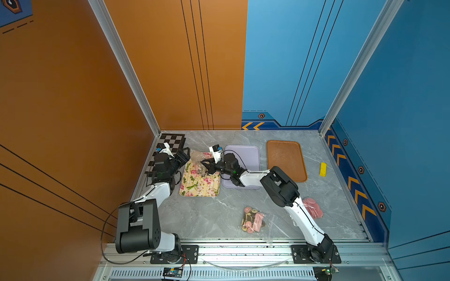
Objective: Pour cookies out of the ziploc bag
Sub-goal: 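Pour the cookies out of the ziploc bag onto the tray.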
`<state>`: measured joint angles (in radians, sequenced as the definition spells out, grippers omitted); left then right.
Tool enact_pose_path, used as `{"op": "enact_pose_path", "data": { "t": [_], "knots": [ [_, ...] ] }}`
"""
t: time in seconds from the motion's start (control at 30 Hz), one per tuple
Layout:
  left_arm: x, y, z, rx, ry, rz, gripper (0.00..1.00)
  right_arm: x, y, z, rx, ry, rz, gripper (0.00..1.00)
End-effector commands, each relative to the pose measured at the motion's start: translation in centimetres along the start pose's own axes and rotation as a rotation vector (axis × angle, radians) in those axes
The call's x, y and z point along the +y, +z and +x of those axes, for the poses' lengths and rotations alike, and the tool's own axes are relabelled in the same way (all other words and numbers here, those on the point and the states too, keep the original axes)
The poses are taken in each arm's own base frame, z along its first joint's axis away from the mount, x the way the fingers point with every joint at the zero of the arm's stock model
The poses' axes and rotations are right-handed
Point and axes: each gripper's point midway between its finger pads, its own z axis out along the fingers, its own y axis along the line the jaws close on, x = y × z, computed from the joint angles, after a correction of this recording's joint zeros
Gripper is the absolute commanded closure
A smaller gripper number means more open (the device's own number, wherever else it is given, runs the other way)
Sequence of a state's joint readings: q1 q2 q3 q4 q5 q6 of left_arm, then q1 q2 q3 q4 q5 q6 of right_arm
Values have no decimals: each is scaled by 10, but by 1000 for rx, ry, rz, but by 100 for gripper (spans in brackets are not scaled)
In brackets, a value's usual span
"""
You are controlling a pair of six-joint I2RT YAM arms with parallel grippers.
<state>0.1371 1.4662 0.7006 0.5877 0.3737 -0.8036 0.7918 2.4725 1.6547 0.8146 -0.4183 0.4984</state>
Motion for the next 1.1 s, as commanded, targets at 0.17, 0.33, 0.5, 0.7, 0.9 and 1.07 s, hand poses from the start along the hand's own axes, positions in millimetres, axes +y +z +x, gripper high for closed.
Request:
{"op": "enact_pose_path", "data": {
  "t": [0.17,0.33,0.5,0.7,0.9,1.07],
  "knots": [
    [-6,18,35,170,-71,-26,33,6,3,-6,-5,-2,-22,100],
    [0,20,45,193,-18,-88,35,8,3,-5,1,-4,-26,100],
    [4,26,46,194,-7,-112,48,7,3,-6,0,-3,-26,100],
    [1,27,44,182,6,-117,87,7,4,-5,1,-5,-29,100],
    [-22,14,44,156,83,-98,100,6,2,-6,-7,0,-26,100],
    [-43,-11,43,95,237,-162,100,3,0,-9,-23,8,-20,100]
  ]
}}
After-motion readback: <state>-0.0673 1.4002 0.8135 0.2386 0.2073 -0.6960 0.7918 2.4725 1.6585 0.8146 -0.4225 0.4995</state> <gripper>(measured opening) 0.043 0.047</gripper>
